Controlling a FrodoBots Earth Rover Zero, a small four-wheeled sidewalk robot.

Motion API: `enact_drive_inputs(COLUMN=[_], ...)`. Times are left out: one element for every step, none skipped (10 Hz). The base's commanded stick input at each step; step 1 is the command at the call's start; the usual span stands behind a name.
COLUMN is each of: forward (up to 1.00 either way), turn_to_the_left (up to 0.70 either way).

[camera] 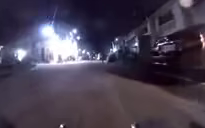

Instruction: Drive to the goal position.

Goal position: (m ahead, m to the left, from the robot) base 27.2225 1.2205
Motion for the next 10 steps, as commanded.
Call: enact_drive_inputs(forward=[1.0, 1.0, 1.0, 1.0, 1.0, 1.0, 1.0, 1.0, 1.0, 1.0], turn_to_the_left=[0.0, 0.0, 0.0, 0.0, 0.0, 0.0, 0.0, 0.0, 0.0, 0.0])
